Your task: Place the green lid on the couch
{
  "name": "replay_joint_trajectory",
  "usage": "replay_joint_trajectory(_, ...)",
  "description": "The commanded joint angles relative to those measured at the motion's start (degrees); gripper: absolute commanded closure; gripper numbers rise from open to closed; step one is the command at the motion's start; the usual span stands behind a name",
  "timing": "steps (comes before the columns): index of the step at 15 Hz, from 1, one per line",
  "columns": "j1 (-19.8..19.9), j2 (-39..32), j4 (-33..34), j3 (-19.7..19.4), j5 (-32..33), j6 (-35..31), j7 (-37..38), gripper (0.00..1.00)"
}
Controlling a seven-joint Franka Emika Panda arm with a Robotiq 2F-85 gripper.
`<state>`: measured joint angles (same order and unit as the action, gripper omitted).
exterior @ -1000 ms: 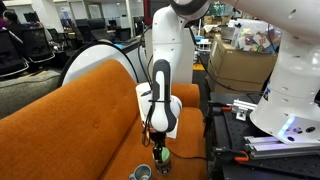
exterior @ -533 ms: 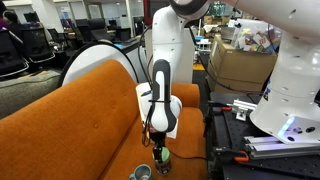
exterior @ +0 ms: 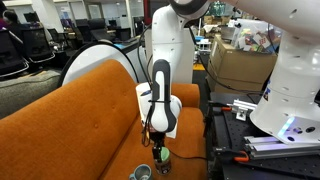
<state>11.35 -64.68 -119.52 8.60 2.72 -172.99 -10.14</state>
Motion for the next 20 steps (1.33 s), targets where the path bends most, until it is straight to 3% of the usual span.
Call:
replay_joint_trajectory(1,-1.24,1.47,-1.28,-1.17,0.71,-0.85,0.03,0.29)
replay_joint_trajectory(15,-2.93,2.30,-1.69,-2.33,0.76,-0.56,0.21,0.30)
replay_joint_trajectory(16,-2.79,2.18,-1.59,-2.24,0.72,-0.55,0.19,0.08)
replay_joint_trajectory(17,-2.76,2.09,-1.48,-2.23,0.66,-0.45,0.24,0.01)
replay_joint_trajectory(20,-3.02,2.14,-1.47,-2.36,0.56,-0.32,0.49,0.00)
